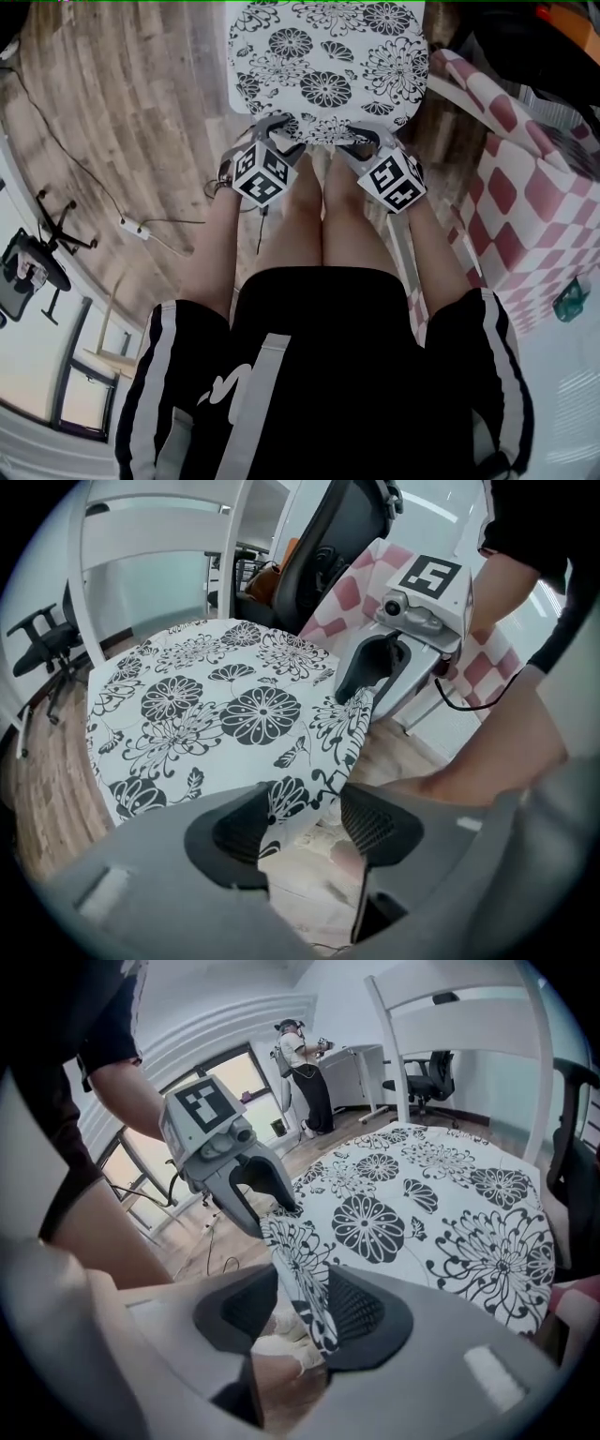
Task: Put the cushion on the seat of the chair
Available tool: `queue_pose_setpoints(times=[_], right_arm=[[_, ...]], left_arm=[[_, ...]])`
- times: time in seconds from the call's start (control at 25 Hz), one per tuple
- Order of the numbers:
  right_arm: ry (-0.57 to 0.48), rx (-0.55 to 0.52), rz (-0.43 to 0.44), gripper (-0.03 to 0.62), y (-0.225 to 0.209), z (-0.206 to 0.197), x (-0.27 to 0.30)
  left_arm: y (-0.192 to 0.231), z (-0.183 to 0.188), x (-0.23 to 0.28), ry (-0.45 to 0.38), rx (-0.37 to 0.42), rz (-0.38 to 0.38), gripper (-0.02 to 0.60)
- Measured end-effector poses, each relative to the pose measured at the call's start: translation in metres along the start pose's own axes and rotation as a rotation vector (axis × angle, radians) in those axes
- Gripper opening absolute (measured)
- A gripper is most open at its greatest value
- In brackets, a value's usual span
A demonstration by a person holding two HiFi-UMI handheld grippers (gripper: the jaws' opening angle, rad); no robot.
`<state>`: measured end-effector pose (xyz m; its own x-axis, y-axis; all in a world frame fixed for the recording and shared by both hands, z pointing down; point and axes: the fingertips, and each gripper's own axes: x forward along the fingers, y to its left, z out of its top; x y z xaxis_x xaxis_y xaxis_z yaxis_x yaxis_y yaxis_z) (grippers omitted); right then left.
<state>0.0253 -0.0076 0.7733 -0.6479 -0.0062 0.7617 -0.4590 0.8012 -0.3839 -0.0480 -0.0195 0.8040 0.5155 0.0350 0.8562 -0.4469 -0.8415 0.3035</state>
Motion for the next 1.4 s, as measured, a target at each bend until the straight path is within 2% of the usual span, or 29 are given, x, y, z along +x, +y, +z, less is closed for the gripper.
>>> queue_pose_setpoints(times=[0.24,0.44,0.68,1.0,1.16,1.4], right_arm=[[0.048,0.041,0.045,0.236,0.013,-0.009,0.004],[0.0,0.09,0.024,0.236,0.012,0.009,-0.004],[-0.05,0.099,-0.03,0.235,0.001,0.04,-0.021],[-0.148,0.134,-0.134,0.232,-0.019,0.086,-0.052],[-0.194,0.125,-0.182,0.225,-0.028,0.108,-0.069],[-0.291,0.111,-0.256,0.221,-0.034,0.152,-0.11]], left_arm=[[-0.009,-0.007,0.001,0.035,-0.011,-0.026,0.275],[-0.009,0.005,-0.014,-0.013,-0.081,-0.014,0.275],[-0.004,0.025,-0.034,-0.036,-0.104,0.035,0.275],[0.023,0.062,-0.079,-0.197,-0.29,0.128,0.272],[0.035,0.08,-0.102,-0.252,-0.324,0.173,0.27],[0.045,0.121,-0.14,-0.329,-0.331,0.215,0.268]])
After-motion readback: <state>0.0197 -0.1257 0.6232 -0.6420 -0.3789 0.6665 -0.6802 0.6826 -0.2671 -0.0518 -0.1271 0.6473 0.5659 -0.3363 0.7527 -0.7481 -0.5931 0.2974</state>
